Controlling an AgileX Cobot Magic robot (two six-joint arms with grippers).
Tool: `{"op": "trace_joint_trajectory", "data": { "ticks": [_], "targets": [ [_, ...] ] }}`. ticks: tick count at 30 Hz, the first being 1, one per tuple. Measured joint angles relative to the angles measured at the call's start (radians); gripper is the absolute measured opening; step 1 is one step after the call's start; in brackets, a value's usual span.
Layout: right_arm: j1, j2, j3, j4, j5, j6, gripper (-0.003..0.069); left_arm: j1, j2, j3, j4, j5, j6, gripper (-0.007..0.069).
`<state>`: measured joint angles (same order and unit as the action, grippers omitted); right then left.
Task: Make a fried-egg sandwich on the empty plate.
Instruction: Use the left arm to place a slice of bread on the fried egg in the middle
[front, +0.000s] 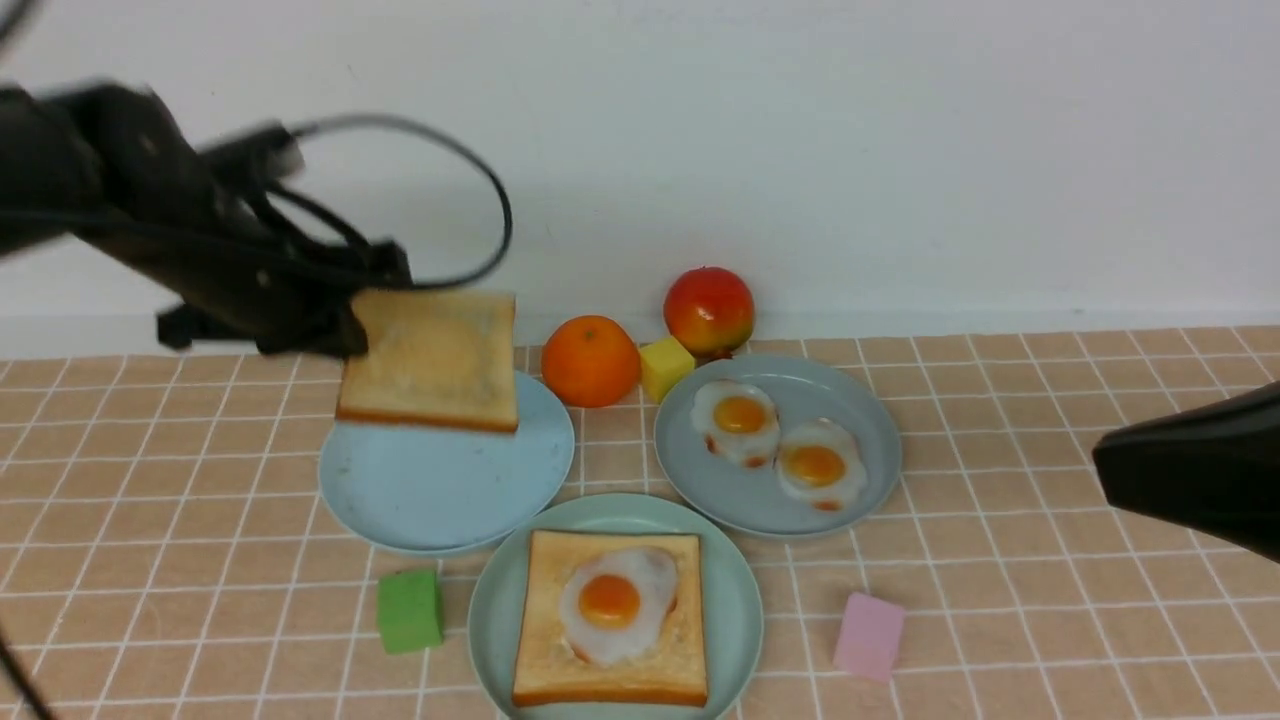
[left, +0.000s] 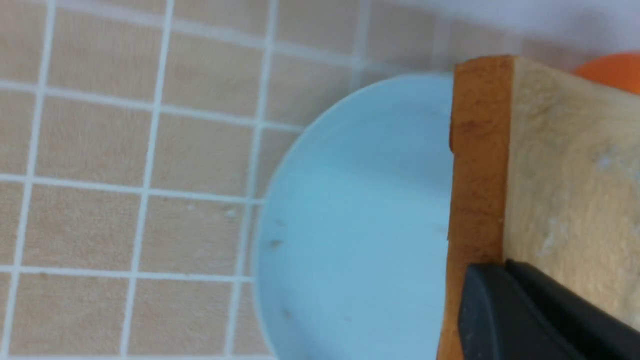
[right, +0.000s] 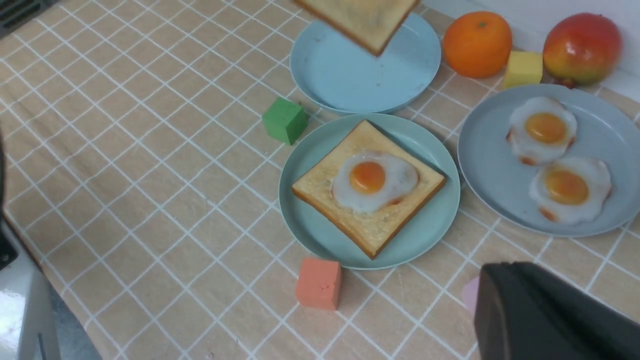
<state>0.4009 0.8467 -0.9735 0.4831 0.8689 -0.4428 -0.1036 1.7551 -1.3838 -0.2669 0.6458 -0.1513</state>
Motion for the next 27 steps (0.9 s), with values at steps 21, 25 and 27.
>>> {"op": "trace_joint_trajectory", "data": {
  "ticks": [21,25,27],
  "targets": [
    [0.0,0.0,0.001,-0.018,-0.045,0.0,0.0015,-0.253,-0.065,0.418,-0.454,-0.203,0.27,-0.0009],
    [0.0,0.0,0.001,-0.018,-0.046,0.0,0.0022,-0.253,-0.038,0.418,-0.454,-0.206,0.27,0.0012],
    [0.0,0.0,0.001,-0.018,-0.046,0.0,0.0027,-0.253,-0.038,0.418,-0.454,-0.206,0.27,0.0035]
  ]
}}
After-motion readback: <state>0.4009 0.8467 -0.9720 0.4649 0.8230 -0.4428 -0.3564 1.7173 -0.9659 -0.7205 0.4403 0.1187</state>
